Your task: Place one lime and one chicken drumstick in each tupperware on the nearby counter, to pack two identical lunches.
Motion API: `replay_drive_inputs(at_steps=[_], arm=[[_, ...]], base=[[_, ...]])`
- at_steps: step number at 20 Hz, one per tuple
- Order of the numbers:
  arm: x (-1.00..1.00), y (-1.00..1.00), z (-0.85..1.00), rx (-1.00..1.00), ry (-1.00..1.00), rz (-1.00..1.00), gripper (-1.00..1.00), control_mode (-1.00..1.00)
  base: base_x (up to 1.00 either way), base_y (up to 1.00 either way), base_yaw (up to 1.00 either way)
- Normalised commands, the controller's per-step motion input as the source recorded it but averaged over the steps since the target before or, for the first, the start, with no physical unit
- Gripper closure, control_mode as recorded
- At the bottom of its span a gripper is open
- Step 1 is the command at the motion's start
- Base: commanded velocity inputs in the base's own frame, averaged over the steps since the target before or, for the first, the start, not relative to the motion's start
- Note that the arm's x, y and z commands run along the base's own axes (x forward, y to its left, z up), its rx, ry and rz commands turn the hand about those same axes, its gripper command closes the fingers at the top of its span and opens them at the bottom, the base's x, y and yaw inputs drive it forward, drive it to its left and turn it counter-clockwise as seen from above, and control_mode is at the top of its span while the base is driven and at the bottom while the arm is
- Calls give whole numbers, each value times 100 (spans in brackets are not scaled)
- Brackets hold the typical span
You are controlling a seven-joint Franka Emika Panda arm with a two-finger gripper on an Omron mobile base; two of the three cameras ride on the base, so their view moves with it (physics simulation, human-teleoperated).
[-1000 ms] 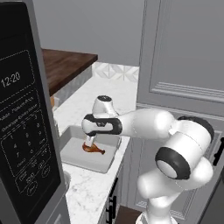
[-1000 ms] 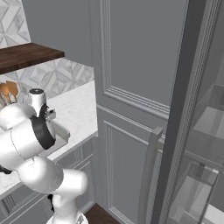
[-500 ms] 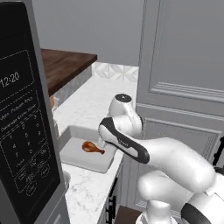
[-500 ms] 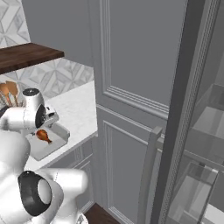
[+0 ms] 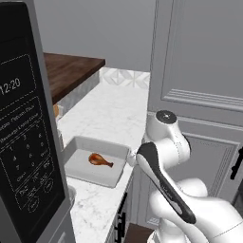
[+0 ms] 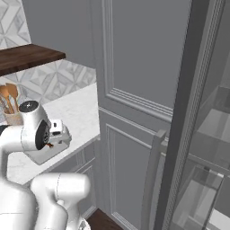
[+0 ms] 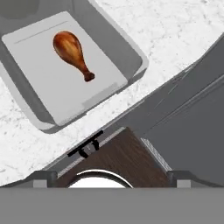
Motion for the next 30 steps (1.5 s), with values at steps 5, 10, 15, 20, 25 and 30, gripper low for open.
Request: replay_drive_inputs(at_steps=[5, 10, 15, 20, 25, 30], arm=[[-63, -63, 10, 0, -4, -28, -100, -100], [-57, -19, -1, 0, -6, -13, -100, 100], [0, 0, 0, 0, 0, 0, -100, 100], [0, 0, 0, 0, 0, 0, -100, 100], [0, 0, 0, 0, 0, 0, -100, 100], [0, 0, 0, 0, 0, 0, -100, 100]], base=[[0, 0, 0], [-40, -16, -8], [-100, -27, -7], [-100, 25, 0], [-100, -20, -11], [-83, -71, -28]])
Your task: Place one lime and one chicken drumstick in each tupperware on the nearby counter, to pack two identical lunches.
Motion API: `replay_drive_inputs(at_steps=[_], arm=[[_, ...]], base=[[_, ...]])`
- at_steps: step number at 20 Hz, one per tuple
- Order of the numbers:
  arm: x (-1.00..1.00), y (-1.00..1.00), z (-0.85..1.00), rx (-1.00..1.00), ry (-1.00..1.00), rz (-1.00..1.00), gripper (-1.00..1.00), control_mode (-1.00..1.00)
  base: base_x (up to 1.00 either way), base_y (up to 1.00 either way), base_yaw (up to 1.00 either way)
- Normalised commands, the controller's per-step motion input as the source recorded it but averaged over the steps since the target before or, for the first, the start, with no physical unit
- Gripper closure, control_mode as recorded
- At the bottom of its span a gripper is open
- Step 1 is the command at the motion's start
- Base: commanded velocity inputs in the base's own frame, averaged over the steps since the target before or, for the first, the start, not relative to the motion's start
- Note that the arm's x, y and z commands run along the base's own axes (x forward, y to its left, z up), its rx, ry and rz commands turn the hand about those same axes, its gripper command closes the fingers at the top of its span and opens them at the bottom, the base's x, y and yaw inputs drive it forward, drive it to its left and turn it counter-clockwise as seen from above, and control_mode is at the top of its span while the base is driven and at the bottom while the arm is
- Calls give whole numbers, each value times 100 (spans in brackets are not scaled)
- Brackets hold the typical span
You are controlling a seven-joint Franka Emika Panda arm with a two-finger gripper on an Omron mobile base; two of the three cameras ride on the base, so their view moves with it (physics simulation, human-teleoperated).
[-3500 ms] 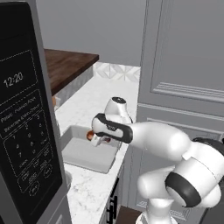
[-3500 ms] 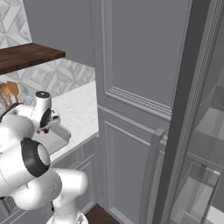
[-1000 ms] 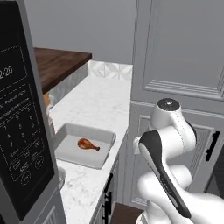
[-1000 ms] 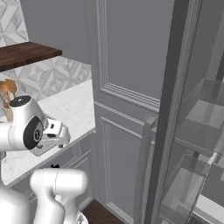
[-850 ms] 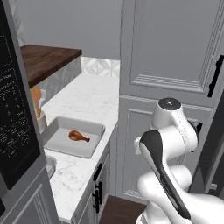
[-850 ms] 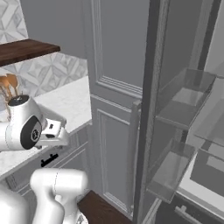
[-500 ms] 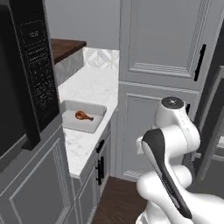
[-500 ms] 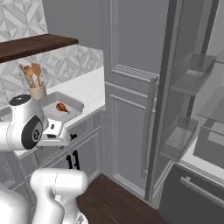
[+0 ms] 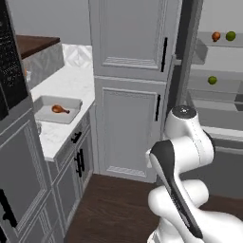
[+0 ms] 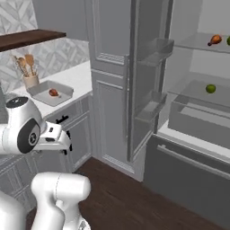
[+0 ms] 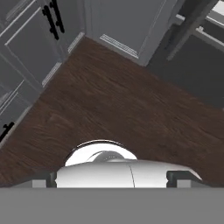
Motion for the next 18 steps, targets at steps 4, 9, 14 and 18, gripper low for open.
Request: replay_drive_inputs(at_steps=[4, 9, 14, 18], arm=[[0, 0, 0, 0, 0, 0, -100, 100], [0, 0, 0, 0, 0, 0, -100, 100], [0, 0, 0, 0, 0, 0, -100, 100], [0, 0, 0, 0, 0, 0, -100, 100]], base=[[-14, -81, -40], [20, -77, -52], [33, -13, -52], [58, 24, -33]])
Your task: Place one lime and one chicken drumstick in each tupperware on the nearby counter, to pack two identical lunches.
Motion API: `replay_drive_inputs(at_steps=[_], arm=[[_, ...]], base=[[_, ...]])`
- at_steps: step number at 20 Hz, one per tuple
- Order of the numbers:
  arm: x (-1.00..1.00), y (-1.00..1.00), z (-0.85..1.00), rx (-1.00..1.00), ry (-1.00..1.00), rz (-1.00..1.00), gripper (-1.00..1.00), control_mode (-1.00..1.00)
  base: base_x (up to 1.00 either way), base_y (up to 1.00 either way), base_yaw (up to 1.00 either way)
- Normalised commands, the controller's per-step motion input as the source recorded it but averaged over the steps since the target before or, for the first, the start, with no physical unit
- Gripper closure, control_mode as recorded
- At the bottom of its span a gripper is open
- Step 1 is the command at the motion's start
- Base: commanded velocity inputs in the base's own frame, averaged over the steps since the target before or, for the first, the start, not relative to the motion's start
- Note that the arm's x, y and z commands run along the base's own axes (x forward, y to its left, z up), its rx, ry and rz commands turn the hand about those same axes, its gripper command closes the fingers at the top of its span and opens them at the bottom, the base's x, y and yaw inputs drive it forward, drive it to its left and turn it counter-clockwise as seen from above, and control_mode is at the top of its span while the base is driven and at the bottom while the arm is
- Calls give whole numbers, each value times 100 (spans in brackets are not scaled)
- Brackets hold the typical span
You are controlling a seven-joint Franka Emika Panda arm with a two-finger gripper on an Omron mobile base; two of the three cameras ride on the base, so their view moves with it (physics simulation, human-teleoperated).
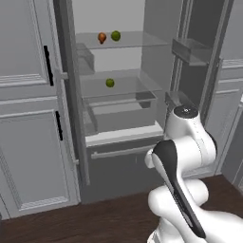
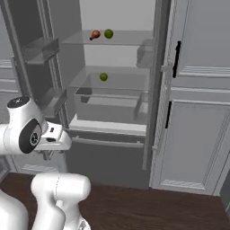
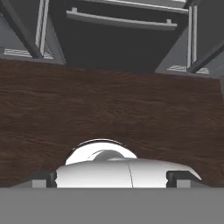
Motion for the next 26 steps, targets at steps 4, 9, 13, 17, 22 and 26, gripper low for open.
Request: replay_drive_inputs(at_steps=[4, 9, 13, 17, 22, 26], arm=[[0, 0, 0, 0, 0, 0, -100, 100], [0, 0, 0, 0, 0, 0, -100, 100], [0, 0, 0, 0, 0, 0, -100, 100], [0, 0, 0, 0, 0, 0, -100, 100], [29, 2, -1, 1, 0, 0, -100, -100], [62, 14, 0, 4, -13, 0, -100, -100]], base=[[69, 6, -29], [83, 13, -19], [92, 11, -9], [89, 0, -3], [55, 2, 0], [0, 0, 0]])
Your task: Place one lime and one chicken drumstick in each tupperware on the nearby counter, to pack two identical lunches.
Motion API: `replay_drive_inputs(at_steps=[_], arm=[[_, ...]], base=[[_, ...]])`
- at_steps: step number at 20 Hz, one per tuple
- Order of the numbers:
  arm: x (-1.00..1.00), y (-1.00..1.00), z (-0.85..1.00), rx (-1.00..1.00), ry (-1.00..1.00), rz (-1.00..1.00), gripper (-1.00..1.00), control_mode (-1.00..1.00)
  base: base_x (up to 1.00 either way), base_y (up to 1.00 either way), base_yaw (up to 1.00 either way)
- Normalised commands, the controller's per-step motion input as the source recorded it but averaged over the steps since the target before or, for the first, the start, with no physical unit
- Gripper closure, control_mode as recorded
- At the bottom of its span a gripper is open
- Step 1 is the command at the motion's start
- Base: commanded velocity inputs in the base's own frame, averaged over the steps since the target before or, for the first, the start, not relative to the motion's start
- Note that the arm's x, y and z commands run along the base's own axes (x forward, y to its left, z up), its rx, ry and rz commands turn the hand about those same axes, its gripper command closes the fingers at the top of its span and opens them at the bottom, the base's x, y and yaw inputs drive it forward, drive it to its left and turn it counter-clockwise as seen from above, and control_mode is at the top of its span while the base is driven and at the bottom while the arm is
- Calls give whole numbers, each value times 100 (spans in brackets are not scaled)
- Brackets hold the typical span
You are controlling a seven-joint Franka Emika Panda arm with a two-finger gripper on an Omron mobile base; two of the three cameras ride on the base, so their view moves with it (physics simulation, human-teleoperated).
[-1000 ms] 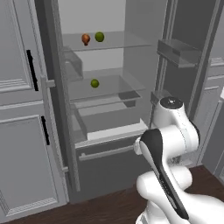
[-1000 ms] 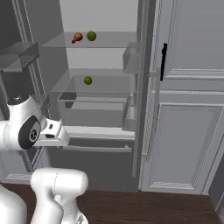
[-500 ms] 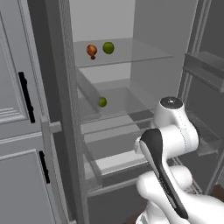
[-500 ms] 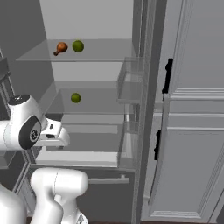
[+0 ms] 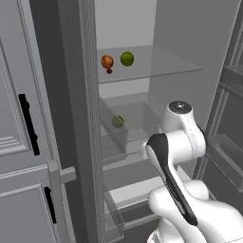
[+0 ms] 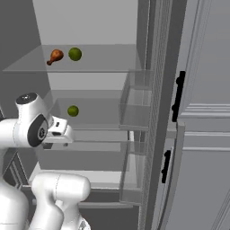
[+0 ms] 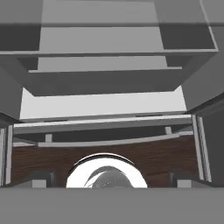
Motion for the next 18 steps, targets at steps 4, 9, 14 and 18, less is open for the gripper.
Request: replay_drive_inputs(at_steps=[4, 9, 14, 18], arm=[[73, 41, 8, 5, -28, 0, -100, -100], [81, 27, 0, 5, -19, 0, -100, -100], [96, 12, 0, 5, -1, 0, -100, -100], [84, 23, 0, 0, 0, 0, -100, -100]], base=[[0, 0, 0], [0, 0, 0], [0, 0, 0], [0, 0, 0]])
